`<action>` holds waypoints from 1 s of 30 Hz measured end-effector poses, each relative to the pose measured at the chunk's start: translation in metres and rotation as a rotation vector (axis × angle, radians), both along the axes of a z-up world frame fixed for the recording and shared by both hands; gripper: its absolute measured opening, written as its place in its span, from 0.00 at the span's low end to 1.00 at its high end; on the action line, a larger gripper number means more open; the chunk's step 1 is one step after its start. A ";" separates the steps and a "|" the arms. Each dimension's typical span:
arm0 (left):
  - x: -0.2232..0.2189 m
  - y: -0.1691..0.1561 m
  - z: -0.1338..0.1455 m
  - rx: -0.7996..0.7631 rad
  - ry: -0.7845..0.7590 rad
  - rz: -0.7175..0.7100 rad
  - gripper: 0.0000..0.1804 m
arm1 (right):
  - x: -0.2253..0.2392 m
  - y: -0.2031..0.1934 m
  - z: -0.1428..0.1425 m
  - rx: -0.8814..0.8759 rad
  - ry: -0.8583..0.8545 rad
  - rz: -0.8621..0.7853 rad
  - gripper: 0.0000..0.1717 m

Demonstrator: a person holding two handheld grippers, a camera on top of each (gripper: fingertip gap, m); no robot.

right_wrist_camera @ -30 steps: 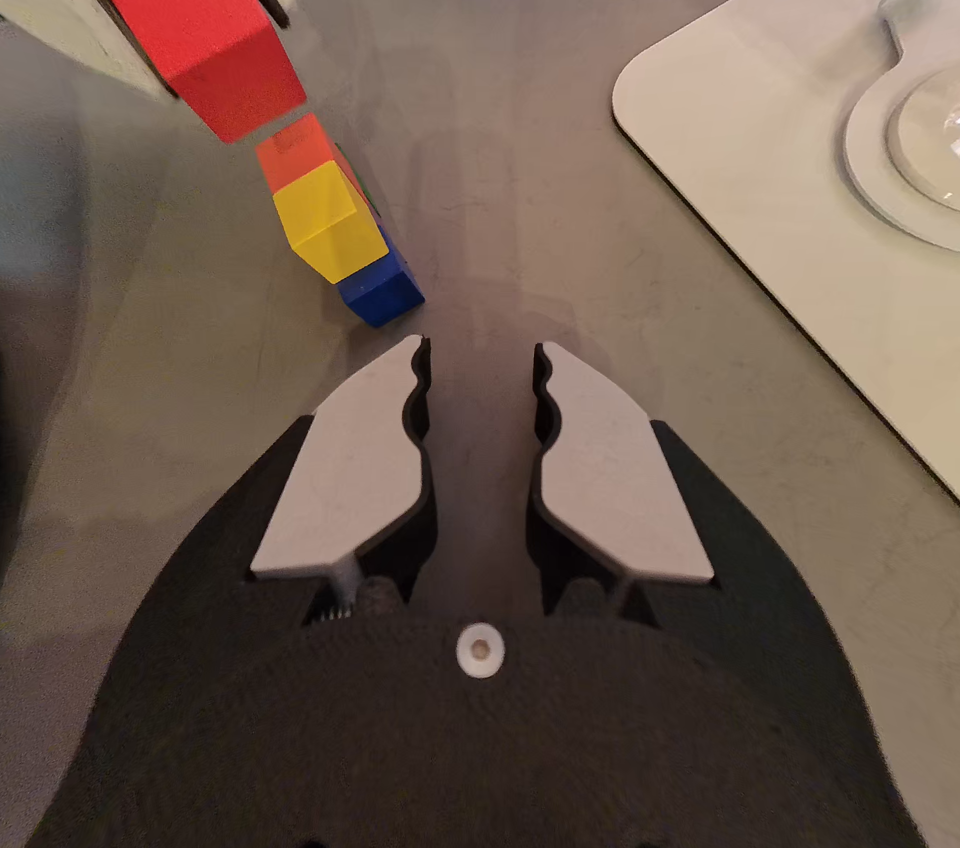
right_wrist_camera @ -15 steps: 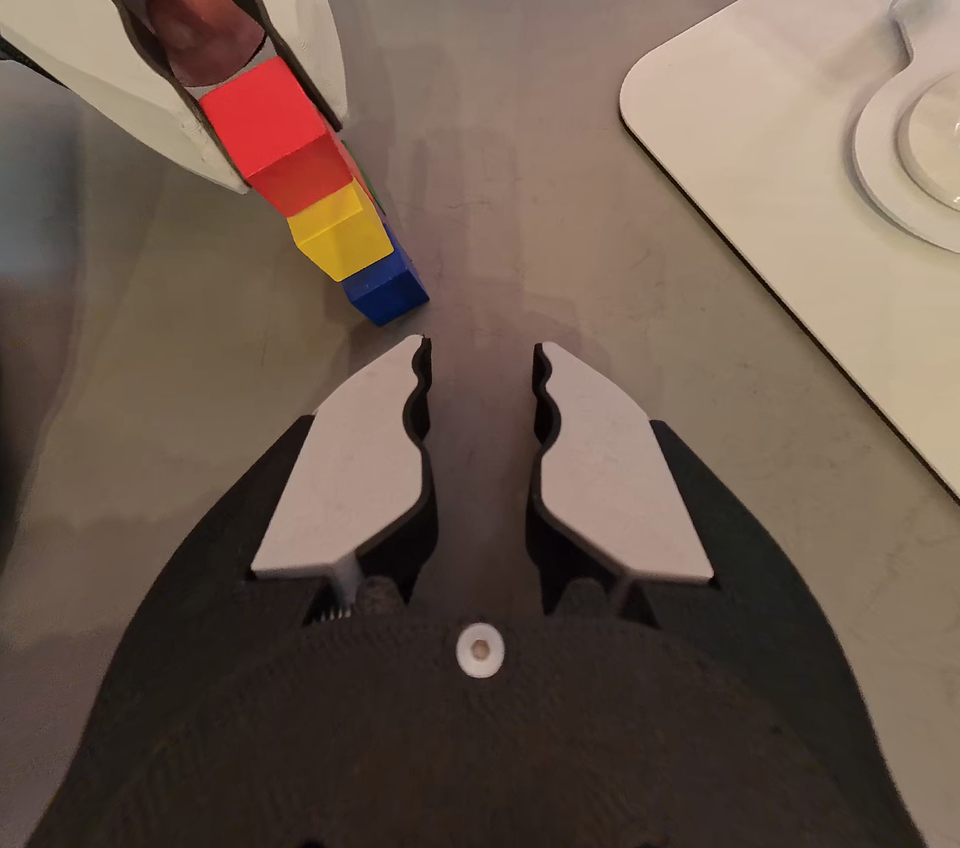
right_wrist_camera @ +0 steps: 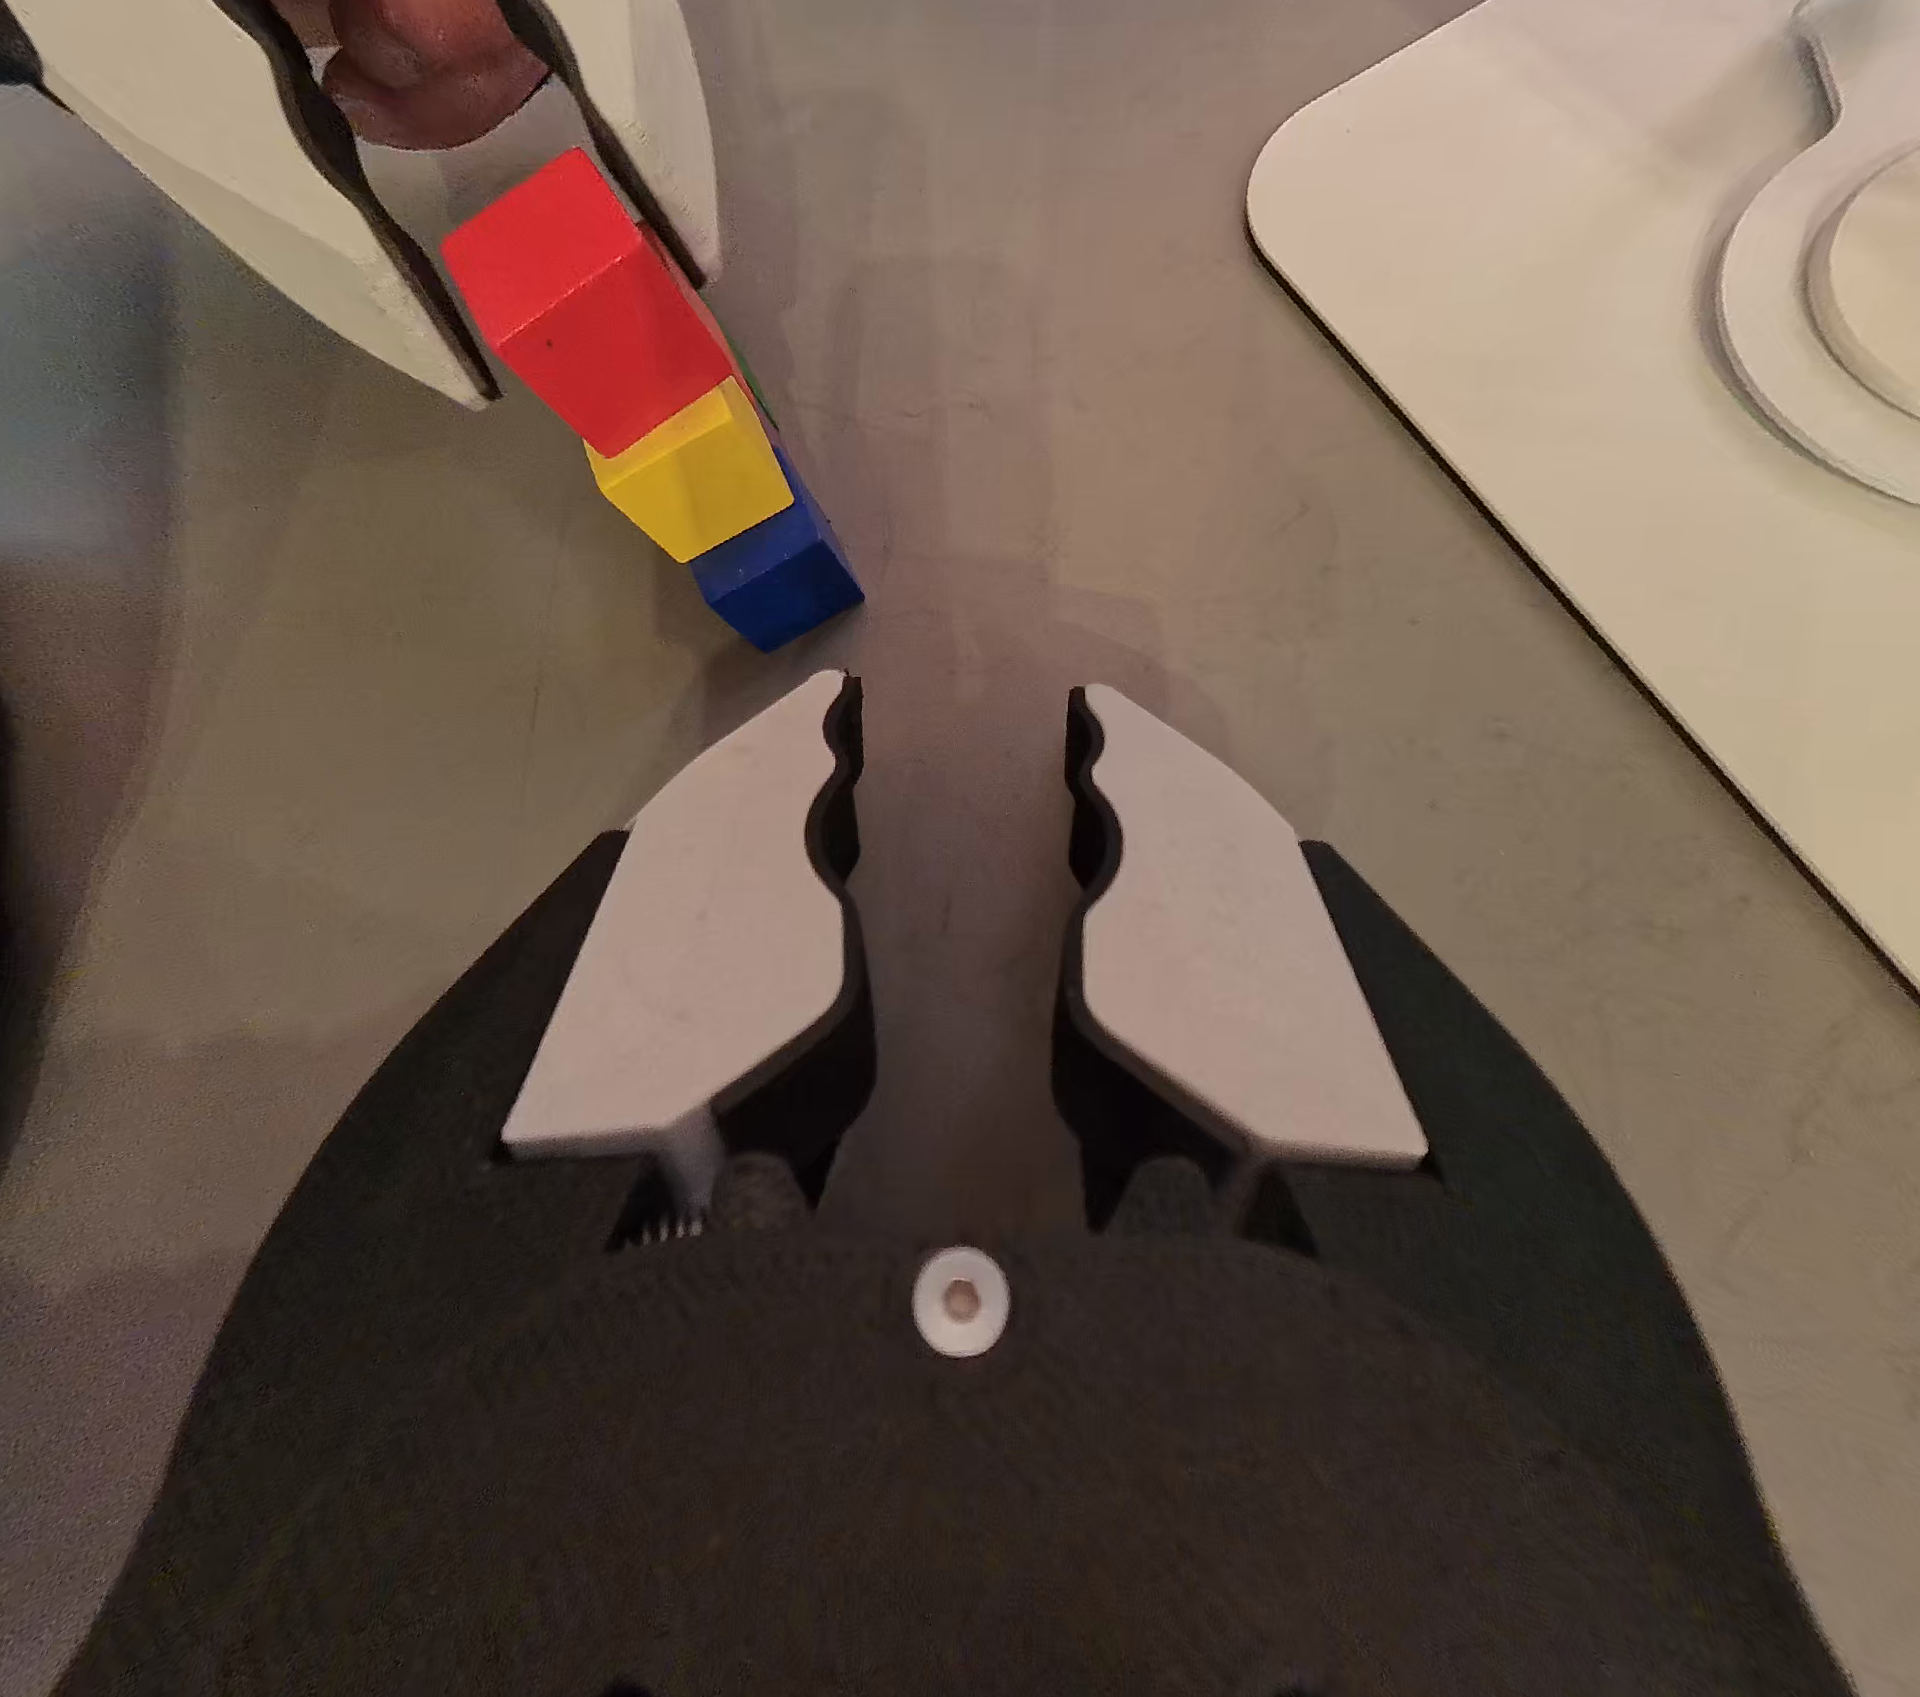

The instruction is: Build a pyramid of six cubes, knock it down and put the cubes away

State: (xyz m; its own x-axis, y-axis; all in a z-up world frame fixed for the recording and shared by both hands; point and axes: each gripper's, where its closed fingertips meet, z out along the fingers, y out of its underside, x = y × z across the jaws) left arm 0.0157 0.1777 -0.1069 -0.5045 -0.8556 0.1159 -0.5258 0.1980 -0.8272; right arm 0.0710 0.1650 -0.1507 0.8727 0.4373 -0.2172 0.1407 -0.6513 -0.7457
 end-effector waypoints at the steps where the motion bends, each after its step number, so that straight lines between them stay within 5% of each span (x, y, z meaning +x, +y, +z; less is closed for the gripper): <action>1: -0.001 -0.001 -0.001 0.003 0.009 -0.013 0.18 | 0.000 0.000 0.000 0.000 0.001 0.000 0.22; 30: -0.007 0.003 -0.002 -0.010 0.033 -0.067 0.15 | 0.001 0.000 0.001 -0.003 0.018 -0.004 0.21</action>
